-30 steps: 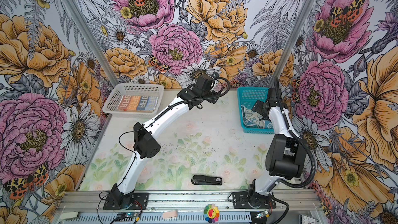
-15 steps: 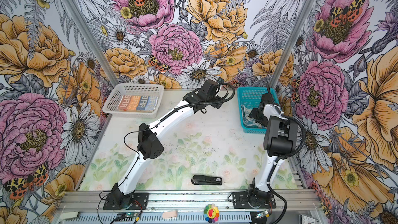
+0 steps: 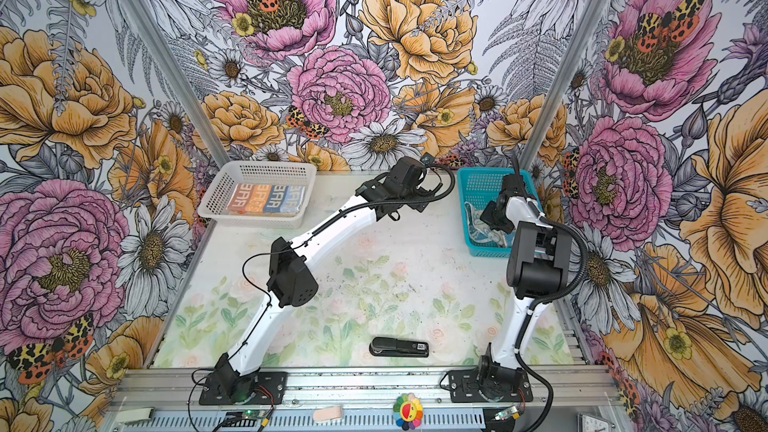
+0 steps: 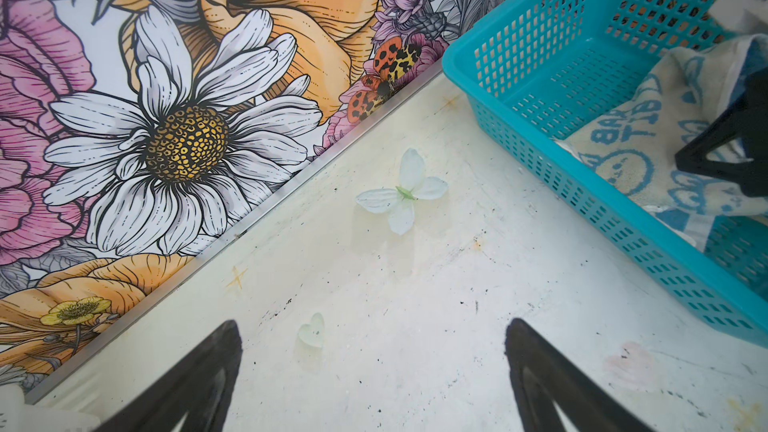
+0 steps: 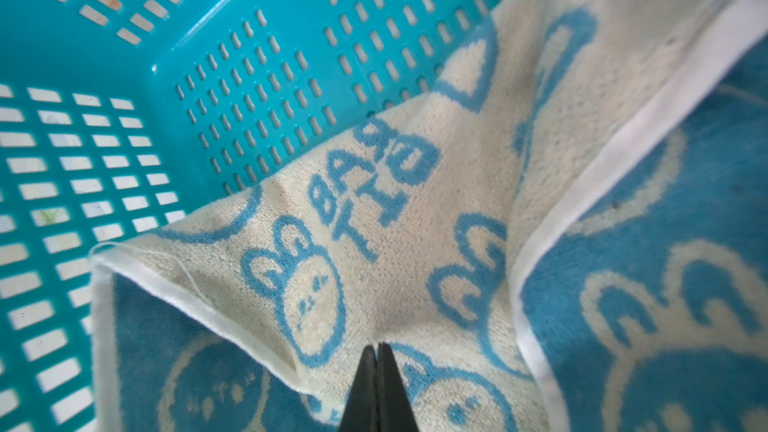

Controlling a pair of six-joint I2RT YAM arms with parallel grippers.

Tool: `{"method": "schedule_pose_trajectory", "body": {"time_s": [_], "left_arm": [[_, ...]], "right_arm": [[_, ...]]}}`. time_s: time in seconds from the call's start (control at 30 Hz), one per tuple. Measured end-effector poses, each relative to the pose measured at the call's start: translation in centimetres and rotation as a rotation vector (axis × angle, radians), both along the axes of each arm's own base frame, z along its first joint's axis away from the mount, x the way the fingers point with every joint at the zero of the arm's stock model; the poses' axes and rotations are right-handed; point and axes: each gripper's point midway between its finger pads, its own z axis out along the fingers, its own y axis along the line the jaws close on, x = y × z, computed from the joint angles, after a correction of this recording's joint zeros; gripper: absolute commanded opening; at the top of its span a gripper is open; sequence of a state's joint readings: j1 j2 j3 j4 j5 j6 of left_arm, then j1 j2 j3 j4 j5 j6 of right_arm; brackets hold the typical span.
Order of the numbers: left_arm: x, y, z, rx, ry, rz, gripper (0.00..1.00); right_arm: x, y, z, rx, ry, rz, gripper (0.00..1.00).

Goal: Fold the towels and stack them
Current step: 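Reach the right gripper into the teal basket while the left arm swings across, then grasp the RABBIT towel's edge with the right gripper and lift it out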

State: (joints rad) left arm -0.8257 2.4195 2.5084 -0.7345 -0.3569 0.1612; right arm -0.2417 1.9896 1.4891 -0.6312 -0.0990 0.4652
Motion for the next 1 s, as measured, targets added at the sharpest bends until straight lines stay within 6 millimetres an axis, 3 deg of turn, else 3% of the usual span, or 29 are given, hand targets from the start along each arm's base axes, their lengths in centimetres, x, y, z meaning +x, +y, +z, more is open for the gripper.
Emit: {"method": "schedule_pose_trajectory", "body": {"time_s": [0.2, 0.33, 0.47, 0.53, 0.6, 0.87, 1.0], "left_arm": [[-0.1, 0.1, -0.9, 0.020, 0.006, 0.010, 0.99], [-0.4, 0.3, -2.6, 0.057, 0.028, 0.015, 0.99], [-0.7, 0.3, -3.4, 0.080, 0.037, 0.015, 0.99], [-0.7, 0.3, -3.5, 0.082, 0.036, 0.017, 0.99], [-0.7, 0.3, -3.5, 0.084, 0.035, 0.019, 0.99], [-0.9, 0.6, -4.2, 0.105, 0.047, 0.020, 0.99], [-1.0, 0.9, -4.1, 0.109, 0.046, 0.024, 0.99]], "right_arm": [[0.8, -0.2, 1.0, -0.013, -0.026, 0.012, 0.55], [1.9, -0.5, 0.9, -0.018, -0.035, 0.019, 0.61], [2.5, -0.6, -1.1, -0.011, -0.002, 0.021, 0.62], [2.4, -0.6, -2.4, -0.007, 0.026, 0.027, 0.59], [2.2, -0.6, -3.5, -0.009, 0.052, 0.037, 0.48], [2.5, -0.9, -3.4, -0.025, 0.054, 0.043, 0.00], [2.5, -0.8, -3.7, -0.023, 0.059, 0.045, 0.00]]}}
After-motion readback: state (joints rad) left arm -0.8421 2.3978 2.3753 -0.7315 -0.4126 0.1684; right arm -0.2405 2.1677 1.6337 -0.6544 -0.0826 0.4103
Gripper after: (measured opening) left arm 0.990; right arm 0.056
